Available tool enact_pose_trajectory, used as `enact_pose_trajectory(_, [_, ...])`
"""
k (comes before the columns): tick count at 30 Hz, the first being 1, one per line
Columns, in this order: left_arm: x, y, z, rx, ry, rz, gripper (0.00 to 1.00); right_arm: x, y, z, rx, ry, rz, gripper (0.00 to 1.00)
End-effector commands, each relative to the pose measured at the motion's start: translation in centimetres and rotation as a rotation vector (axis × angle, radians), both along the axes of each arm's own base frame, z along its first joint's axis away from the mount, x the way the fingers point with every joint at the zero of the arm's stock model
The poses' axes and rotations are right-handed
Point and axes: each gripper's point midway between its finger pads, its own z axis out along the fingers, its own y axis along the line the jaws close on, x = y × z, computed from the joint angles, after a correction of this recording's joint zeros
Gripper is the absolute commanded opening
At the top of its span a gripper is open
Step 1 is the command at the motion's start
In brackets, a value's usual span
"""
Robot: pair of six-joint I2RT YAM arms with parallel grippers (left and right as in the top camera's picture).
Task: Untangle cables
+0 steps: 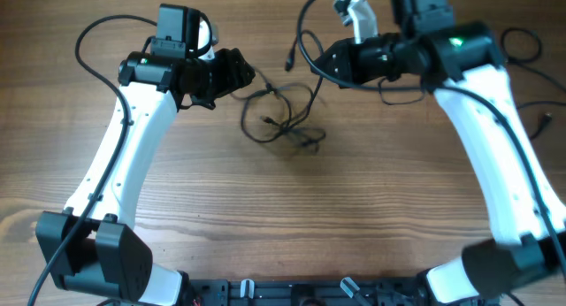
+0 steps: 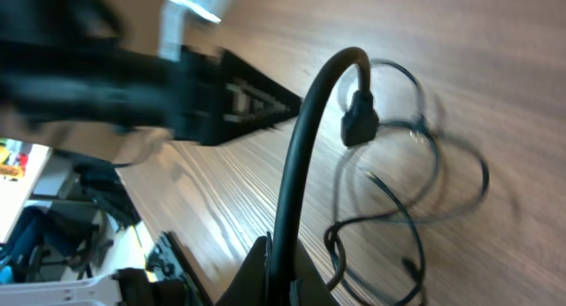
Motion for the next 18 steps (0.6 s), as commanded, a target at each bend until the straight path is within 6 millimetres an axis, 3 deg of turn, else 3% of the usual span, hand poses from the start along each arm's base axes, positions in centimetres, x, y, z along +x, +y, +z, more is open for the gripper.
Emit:
enact_pose_trajectory(1, [-0.4, -0.9, -0.3, -0.036, 0.018, -0.044, 0.70, -0.6, 0.5, 1.3, 0.053, 0.020, 0.001, 0.04])
enact_pose_trajectory(5, [-0.9, -1.9, -0.1, -0.090, 0.030, -0.083, 0.70, -0.3, 0.6, 1.4, 0.068, 0.044, -0.026, 0.04])
enact_pose_trajectory(9, [-2.8, -3.0, -1.7, -0.149, 0.087, -0.158, 0.69, 0.4, 0.6, 2.2, 0.122, 0.075, -0.071, 0.04])
enact_pose_trajectory(13, [-4.2, -2.7, -4.1, -0.141, 0.144, -0.159, 0.68, 0.3, 1.2, 8.8, 0.443, 0.077, 0.068, 0.04])
enact_pose_trajectory(17, [-4.0, -2.8, -4.1, -0.125, 0.106, -0.202, 0.66, -0.7, 0.8, 16.3, 0.653, 0.034, 0.244, 0.04])
enact_pose_trajectory(18, [-3.9, -2.8, -4.1, -0.124, 0.102, -0.204, 0.66, -0.8, 0.7, 17.3, 0.669, 0.016, 0.253, 0.04])
